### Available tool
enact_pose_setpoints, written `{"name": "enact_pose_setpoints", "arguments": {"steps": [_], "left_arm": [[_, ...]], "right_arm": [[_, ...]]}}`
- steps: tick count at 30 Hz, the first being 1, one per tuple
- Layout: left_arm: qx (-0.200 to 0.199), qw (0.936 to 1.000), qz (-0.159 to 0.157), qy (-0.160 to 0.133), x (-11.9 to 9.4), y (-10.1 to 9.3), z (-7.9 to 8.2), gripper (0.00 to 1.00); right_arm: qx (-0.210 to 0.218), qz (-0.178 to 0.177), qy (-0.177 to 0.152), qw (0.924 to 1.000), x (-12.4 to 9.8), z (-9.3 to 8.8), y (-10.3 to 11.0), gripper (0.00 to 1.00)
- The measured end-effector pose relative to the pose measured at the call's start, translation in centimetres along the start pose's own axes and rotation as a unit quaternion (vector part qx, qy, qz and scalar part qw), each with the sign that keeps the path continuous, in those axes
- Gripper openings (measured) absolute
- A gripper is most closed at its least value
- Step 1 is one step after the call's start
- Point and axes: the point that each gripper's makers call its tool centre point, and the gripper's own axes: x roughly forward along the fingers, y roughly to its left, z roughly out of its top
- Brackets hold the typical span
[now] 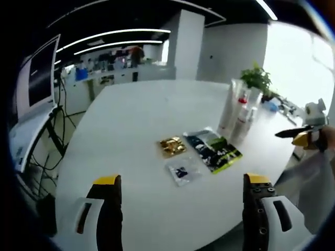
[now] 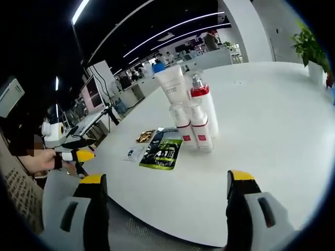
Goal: Arrange the skincare products in the storage area until every visible bottle or jar stands upright without overlapping.
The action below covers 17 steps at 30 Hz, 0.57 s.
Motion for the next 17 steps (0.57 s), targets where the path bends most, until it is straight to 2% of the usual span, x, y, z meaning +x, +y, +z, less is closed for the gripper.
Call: {"name": "enact_pose_setpoints", "arguments": {"steps": [17], "left_arm": [[-0.001, 1.0, 0.0, 0.003, 0.23, 0.61, -0.39, 0.94]], "right_arm": [[0.0, 0.0, 0.002, 1.0, -0.02, -0.04, -0.01, 0.95]]}}
